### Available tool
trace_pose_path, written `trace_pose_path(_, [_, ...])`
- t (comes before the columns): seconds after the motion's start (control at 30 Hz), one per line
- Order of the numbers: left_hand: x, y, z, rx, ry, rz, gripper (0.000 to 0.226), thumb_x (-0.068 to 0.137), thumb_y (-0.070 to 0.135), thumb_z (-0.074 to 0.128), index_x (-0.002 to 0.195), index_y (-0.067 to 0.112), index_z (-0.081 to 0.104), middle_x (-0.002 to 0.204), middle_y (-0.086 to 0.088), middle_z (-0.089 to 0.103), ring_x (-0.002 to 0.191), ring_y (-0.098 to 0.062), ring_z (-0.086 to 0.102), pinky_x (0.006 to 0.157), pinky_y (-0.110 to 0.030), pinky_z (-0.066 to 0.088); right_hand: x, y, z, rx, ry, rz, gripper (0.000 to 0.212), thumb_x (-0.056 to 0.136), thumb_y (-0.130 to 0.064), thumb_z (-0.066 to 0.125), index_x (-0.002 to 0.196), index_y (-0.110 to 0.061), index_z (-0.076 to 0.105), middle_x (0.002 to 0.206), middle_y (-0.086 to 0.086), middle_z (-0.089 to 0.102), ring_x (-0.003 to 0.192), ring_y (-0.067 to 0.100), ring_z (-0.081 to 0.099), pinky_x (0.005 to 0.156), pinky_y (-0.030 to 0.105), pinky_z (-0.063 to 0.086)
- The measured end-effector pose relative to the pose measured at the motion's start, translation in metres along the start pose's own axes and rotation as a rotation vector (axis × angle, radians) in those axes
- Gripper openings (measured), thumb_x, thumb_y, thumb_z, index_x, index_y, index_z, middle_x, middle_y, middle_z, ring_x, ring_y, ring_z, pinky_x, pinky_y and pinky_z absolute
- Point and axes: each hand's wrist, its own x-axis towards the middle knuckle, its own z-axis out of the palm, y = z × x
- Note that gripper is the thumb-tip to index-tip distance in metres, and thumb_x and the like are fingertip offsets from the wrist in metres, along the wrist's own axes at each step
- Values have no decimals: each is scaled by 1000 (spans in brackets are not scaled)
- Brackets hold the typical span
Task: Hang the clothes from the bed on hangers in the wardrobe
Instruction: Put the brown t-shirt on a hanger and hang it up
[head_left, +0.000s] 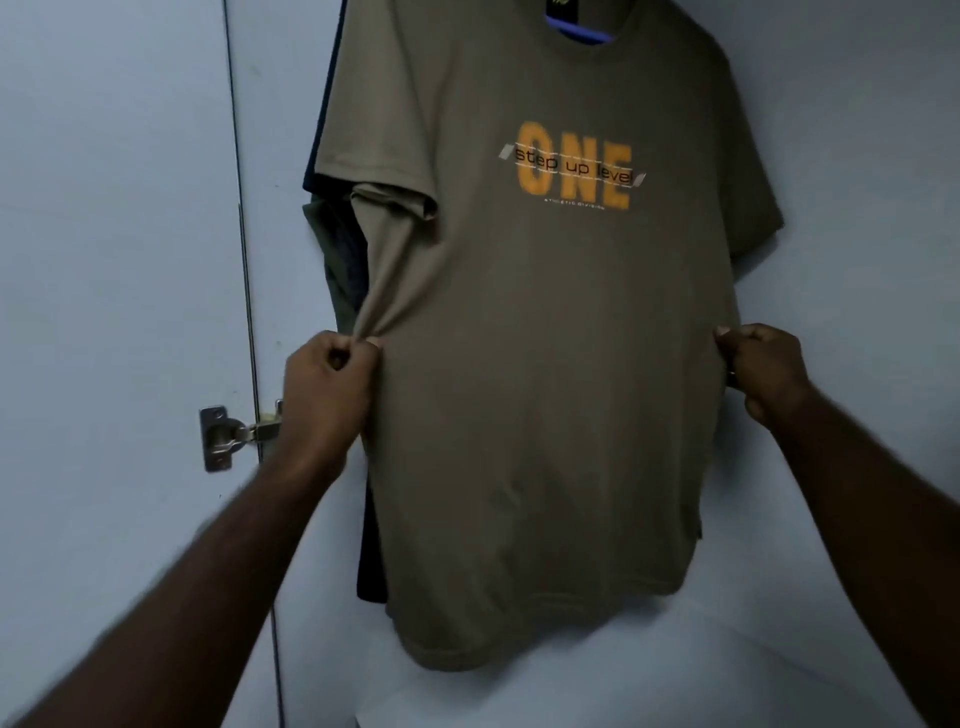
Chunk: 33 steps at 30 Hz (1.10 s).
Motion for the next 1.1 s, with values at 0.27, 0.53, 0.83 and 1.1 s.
trace_pose_path(0.27, [-29, -18, 1, -67, -232, -222, 45, 86, 23, 72, 125, 14, 52, 116, -1, 64, 101, -18, 64, 89, -38, 54, -26, 22, -12, 10, -282, 76, 37, 91, -29, 68, 122, -10, 61, 112, 4, 68, 98, 22, 66, 84, 40, 55])
trace_pose_path(0.53, [-76, -69, -7, 81, -113, -243, 12, 92, 18, 64, 101, 11, 62, 99, -6, 67, 95, -26, 65, 78, -39, 54, -67, 94, -29, -63, -235, 144, 32, 92, -14, 66, 123, -5, 63, 109, 6, 67, 92, 19, 65, 82, 35, 54])
trace_pose_path(0.83, [-137, -118, -9, 236, -160, -362, 16, 95, 22, 57, 106, 11, 59, 100, -9, 64, 95, -31, 63, 78, -44, 56, -88, 163, -44, -165, -239, 278, 25, 88, -10, 70, 111, -3, 66, 109, 13, 67, 101, 33, 65, 92, 47, 55])
trace_pose_path(1.1, [-152, -131, -10, 86, -278, -583, 23, 93, 10, 63, 113, 11, 51, 114, -10, 60, 90, -23, 65, 60, -26, 57, -100, 181, -48, -134, -422, 479, 9, 92, -1, 61, 92, -7, 55, 108, 18, 63, 91, 28, 64, 77, 44, 58])
